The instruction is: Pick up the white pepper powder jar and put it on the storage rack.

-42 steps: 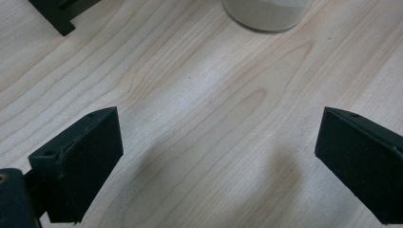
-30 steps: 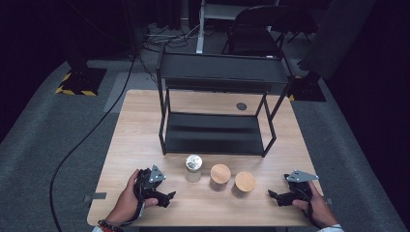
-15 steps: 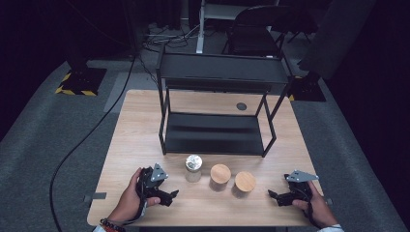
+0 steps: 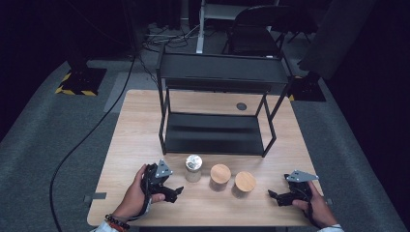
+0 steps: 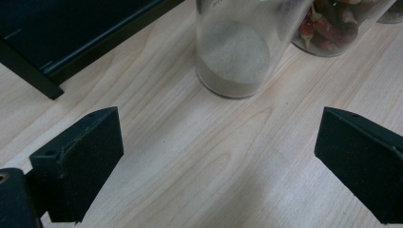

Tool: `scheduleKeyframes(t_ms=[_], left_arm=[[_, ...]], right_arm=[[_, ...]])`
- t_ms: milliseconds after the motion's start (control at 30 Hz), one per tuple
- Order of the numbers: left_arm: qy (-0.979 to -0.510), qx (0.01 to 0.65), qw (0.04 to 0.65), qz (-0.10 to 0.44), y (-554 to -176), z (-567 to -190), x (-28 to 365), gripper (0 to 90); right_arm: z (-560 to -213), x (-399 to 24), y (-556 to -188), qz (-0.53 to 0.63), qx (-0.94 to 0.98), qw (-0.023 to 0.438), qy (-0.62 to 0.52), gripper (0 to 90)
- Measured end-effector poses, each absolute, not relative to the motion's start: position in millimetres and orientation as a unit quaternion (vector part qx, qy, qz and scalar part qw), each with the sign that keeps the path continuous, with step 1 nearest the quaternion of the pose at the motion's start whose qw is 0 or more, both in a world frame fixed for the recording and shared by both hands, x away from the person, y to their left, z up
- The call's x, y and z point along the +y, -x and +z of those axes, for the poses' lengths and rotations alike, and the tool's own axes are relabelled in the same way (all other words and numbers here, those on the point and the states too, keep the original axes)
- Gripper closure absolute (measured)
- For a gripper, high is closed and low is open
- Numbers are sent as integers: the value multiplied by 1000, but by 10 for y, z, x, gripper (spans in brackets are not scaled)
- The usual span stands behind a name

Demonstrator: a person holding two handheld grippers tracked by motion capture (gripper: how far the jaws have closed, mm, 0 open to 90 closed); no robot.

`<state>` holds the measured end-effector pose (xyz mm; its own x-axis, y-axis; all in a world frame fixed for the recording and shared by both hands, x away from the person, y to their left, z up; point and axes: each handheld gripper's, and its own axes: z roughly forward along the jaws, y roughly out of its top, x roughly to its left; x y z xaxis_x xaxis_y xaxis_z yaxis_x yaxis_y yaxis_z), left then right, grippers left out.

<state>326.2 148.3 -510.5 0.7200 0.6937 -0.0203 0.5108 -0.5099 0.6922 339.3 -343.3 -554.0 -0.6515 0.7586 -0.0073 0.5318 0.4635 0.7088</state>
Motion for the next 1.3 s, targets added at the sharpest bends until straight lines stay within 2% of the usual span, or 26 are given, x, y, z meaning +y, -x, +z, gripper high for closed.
scheduleKeyframes(t_ms=[1300], left_arm=[[-869, 332, 347, 123, -3618, -5082, 1028, 28]], right_arm=[[-5541, -3433, -3393, 347, 840, 163, -384, 0]])
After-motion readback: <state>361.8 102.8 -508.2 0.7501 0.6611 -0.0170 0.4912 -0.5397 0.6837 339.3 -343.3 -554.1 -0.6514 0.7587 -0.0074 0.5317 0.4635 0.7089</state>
